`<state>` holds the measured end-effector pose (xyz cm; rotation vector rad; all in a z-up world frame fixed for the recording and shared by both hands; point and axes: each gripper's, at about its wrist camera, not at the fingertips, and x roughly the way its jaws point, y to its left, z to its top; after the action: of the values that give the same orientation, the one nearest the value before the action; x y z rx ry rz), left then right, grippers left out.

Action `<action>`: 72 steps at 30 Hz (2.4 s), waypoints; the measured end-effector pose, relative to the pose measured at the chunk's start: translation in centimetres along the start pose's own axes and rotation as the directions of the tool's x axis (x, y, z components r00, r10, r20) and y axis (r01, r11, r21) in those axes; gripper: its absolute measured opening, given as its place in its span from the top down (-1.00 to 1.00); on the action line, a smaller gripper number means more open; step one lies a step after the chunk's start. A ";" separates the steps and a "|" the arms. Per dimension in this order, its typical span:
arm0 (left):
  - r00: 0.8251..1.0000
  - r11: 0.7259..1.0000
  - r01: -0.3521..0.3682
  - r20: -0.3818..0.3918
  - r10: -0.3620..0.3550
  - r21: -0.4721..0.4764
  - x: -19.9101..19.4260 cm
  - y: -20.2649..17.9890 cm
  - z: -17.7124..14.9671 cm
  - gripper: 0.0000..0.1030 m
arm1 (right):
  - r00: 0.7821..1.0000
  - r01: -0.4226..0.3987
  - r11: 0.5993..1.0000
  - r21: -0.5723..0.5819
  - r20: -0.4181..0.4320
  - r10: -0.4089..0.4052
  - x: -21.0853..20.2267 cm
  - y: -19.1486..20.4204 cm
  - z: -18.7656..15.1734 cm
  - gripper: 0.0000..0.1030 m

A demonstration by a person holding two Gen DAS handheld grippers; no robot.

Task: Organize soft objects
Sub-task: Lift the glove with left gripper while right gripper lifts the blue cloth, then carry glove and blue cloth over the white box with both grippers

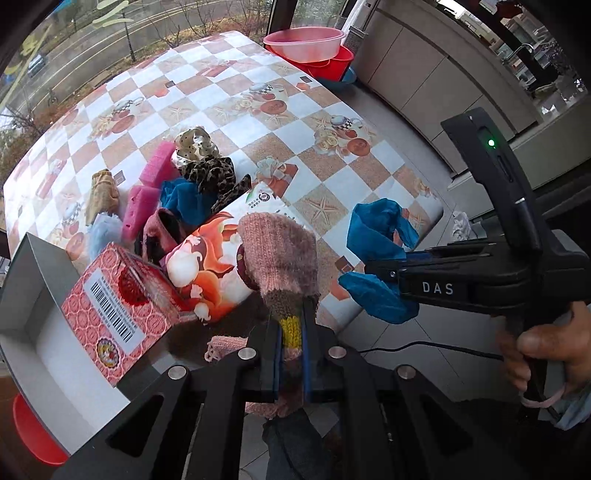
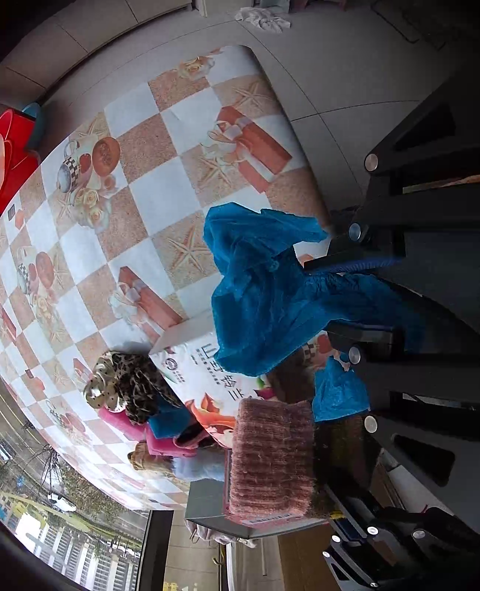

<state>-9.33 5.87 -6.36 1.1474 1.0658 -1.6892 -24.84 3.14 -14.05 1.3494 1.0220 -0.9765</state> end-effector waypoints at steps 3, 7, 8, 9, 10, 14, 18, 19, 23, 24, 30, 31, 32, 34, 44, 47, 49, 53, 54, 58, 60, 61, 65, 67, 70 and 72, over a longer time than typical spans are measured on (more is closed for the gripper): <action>1.000 1.000 -0.001 0.006 0.001 0.006 -0.8 0.7 -1.7 0.82 | 1.000 -0.001 1.000 -0.028 0.002 0.001 0.1 1.7 -1.6 0.56; 1.000 1.000 -0.010 0.022 0.010 0.009 -1.8 2.0 -3.8 0.82 | 1.000 -0.011 0.995 -0.097 -0.014 0.010 0.4 4.7 -3.0 0.56; 1.000 1.000 -0.013 0.024 0.013 0.005 -2.1 2.4 -4.3 0.82 | 1.000 -0.013 0.993 -0.120 -0.019 0.010 0.4 5.4 -3.3 0.56; 0.999 1.000 -0.015 0.028 0.015 -0.001 -2.4 2.8 -4.9 0.82 | 1.000 -0.011 0.990 -0.143 -0.023 0.007 0.5 6.2 -3.6 0.56; 0.999 1.000 -0.019 0.035 0.020 -0.011 -2.8 3.2 -5.4 0.82 | 1.000 -0.010 0.986 -0.167 -0.028 0.005 0.6 7.0 -3.8 0.56; 0.997 0.997 -0.032 0.069 0.036 -0.066 -4.7 5.1 -7.9 0.82 | 1.000 -0.006 0.965 -0.261 -0.030 -0.002 0.5 10.3 -4.7 0.56; 0.992 0.989 -0.052 0.104 0.067 -0.142 -6.5 7.3 -9.9 0.82 | 1.000 -0.003 0.934 -0.358 -0.024 -0.006 0.3 13.6 -5.4 0.56; 0.991 0.985 -0.056 0.113 0.075 -0.164 -6.9 7.8 -10.4 0.82 | 1.000 -0.003 0.925 -0.380 -0.023 -0.006 0.3 14.4 -5.5 0.56; 0.983 0.965 -0.078 0.142 0.116 -0.249 -8.4 9.7 -12.2 0.82 | 1.000 0.005 0.883 -0.470 -0.016 -0.014 0.3 17.7 -6.1 0.56; 0.981 0.960 -0.082 0.149 0.126 -0.268 -8.7 10.1 -12.6 0.82 | 1.000 0.006 0.872 -0.490 -0.014 -0.015 0.4 18.5 -6.3 0.56; 0.966 0.914 -0.098 0.182 0.182 -0.395 -10.5 12.8 -14.9 0.82 | 1.000 0.006 0.811 -0.584 -0.001 -0.007 0.2 22.7 -6.7 0.56; 0.964 0.903 -0.099 0.185 0.191 -0.417 -10.8 13.4 -15.3 0.82 | 1.000 0.004 0.803 -0.596 0.003 -0.003 0.2 23.4 -6.7 0.56; 0.961 0.893 -0.100 0.188 0.201 -0.439 -11.1 13.9 -15.6 0.82 | 1.000 0.002 0.796 -0.606 0.007 0.002 0.1 24.1 -6.6 0.56; 0.955 0.871 -0.106 0.194 0.223 -0.480 -11.8 15.1 -16.2 0.82 | 1.000 -0.003 0.782 -0.623 0.012 0.013 -0.2 25.2 -6.5 0.56; 0.923 0.791 -0.154 0.198 0.329 -0.592 -13.6 18.8 -17.3 0.82 | 0.998 -0.029 0.744 -0.668 0.021 0.058 -0.5 30.1 -5.7 0.56; 0.920 0.775 -0.159 0.194 0.341 -0.612 -13.8 19.6 -17.4 0.82 | 0.998 -0.035 0.737 -0.675 0.020 0.065 -0.5 30.9 -5.6 0.56; 0.918 0.764 -0.163 0.188 0.350 -0.625 -13.8 20.1 -17.4 0.82 | 0.997 -0.039 0.737 -0.675 0.019 0.070 -0.6 31.2 -5.5 0.56; 0.914 0.744 -0.172 0.177 0.364 -0.646 -13.9 21.0 -17.5 0.82 | 0.997 -0.048 0.741 -0.670 0.014 0.076 -0.5 31.7 -5.2 0.56; 0.914 0.741 -0.173 0.176 0.367 -0.649 -13.9 21.2 -17.6 0.82 | 0.997 -0.050 0.741 -0.670 0.011 0.077 -0.5 31.7 -5.2 0.56; 0.913 0.737 -0.174 0.173 0.369 -0.654 -13.9 21.8 -17.6 0.82 | 0.997 -0.053 0.742 -0.669 0.005 0.076 -0.3 32.0 -5.2 0.56; 0.914 0.738 -0.173 0.174 0.368 -0.652 -13.9 21.8 -17.6 0.82 | 0.997 -0.055 0.744 -0.666 0.002 0.076 -0.2 32.0 -5.1 0.56; 0.913 0.738 -0.174 0.174 0.368 -0.652 -13.9 21.8 -17.6 0.82 | 0.997 -0.056 0.746 -0.664 0.001 0.076 -0.2 32.0 -5.1 0.56; 0.914 0.739 -0.173 0.173 0.367 -0.651 -13.8 22.2 -17.3 0.82 | 0.997 -0.058 0.752 -0.656 -0.001 0.076 -0.1 32.1 -4.8 0.56; 0.914 0.739 -0.174 0.173 0.367 -0.651 -13.8 22.4 -17.3 0.82 | 0.997 -0.057 0.753 -0.656 -0.001 0.074 0.0 32.3 -4.7 0.56; 0.914 0.740 -0.173 0.174 0.366 -0.650 -13.8 22.4 -17.2 0.82 | 0.997 -0.056 0.753 -0.655 -0.003 0.072 0.2 32.4 -4.6 0.56; 0.915 0.741 -0.173 0.173 0.365 -0.649 -13.6 22.6 -17.0 0.82 | 0.997 -0.057 0.754 -0.655 -0.005 0.071 0.3 32.5 -4.6 0.56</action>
<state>19.73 16.96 -1.68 0.5593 1.0851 -1.0877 6.32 7.80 -5.02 0.7698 1.1512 -0.4887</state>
